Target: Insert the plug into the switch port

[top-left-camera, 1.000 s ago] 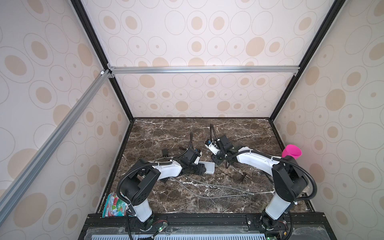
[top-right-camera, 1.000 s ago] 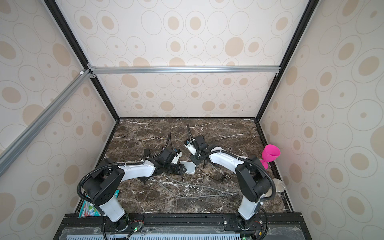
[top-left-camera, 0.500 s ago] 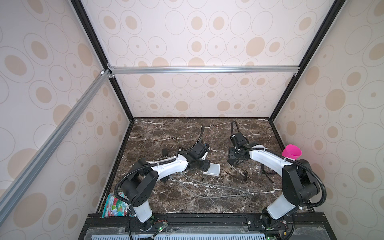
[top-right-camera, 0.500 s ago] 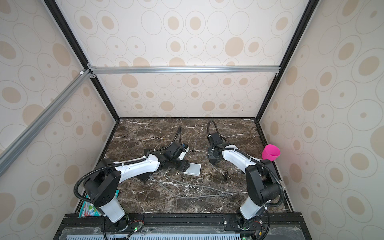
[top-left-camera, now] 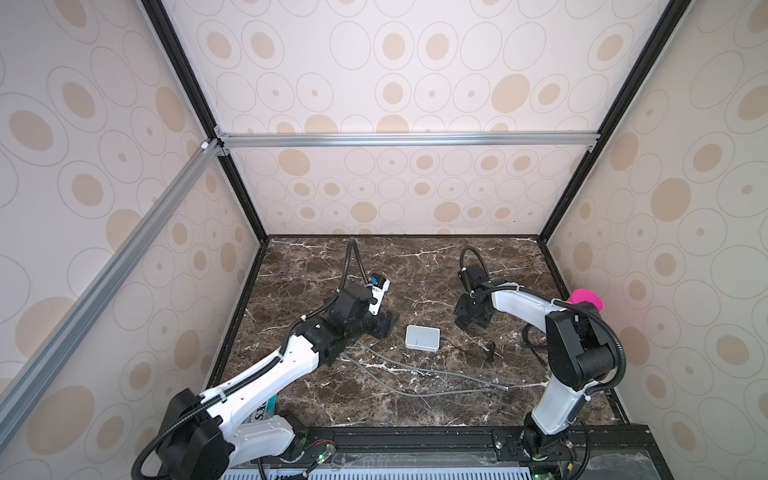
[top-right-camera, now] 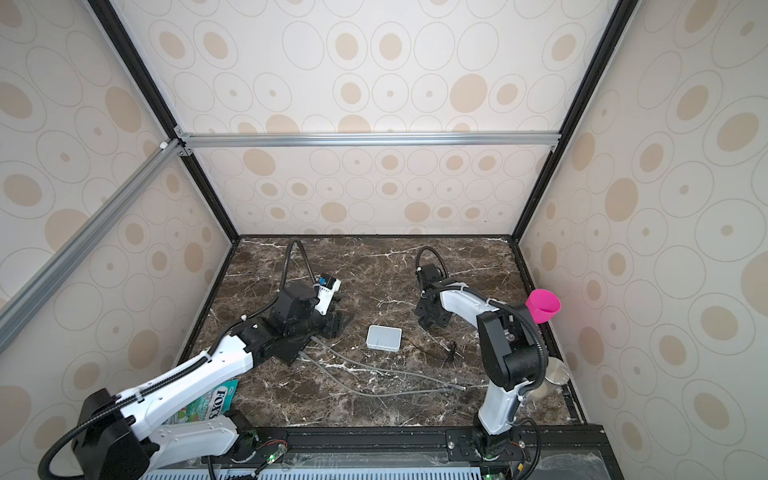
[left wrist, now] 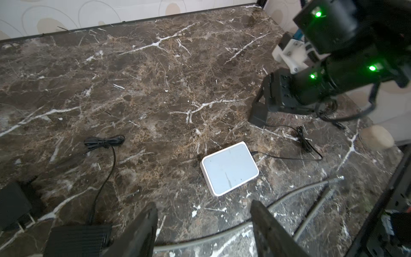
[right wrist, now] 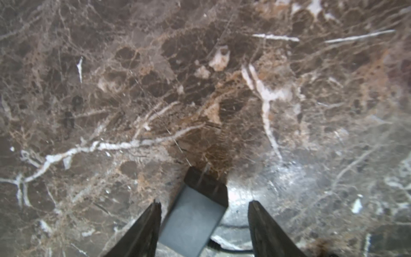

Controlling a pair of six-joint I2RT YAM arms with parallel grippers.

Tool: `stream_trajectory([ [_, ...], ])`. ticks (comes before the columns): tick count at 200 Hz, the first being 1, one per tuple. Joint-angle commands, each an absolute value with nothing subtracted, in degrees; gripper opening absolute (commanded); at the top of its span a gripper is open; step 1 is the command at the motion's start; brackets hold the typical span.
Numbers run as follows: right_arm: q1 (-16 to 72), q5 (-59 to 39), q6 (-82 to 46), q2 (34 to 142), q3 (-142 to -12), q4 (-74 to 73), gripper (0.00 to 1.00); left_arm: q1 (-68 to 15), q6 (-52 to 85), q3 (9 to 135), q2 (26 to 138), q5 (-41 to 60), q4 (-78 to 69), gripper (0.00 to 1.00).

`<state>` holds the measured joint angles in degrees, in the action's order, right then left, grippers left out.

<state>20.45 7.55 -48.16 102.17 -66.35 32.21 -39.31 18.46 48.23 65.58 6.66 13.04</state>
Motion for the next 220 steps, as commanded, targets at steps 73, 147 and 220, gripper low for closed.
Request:
stream_trajectory([
  [73, 20.63, 7.48, -55.46, 108.02, -72.31, 34.05, 0.38, -38.65, 20.78, 36.64, 39.12, 10.96, 15.90, 0.67],
  [147, 24.74, 2.34, -52.79, 121.98, -89.97, 29.85, 0.33, -38.66, 22.87, 36.06, 30.80, 8.01, 17.43, 0.67],
  [220, 32.19, -2.81, -48.41, 148.69, -130.79, 26.02, 0.33, -38.72, 23.12, 35.71, 30.17, 7.56, 17.67, 0.68],
])
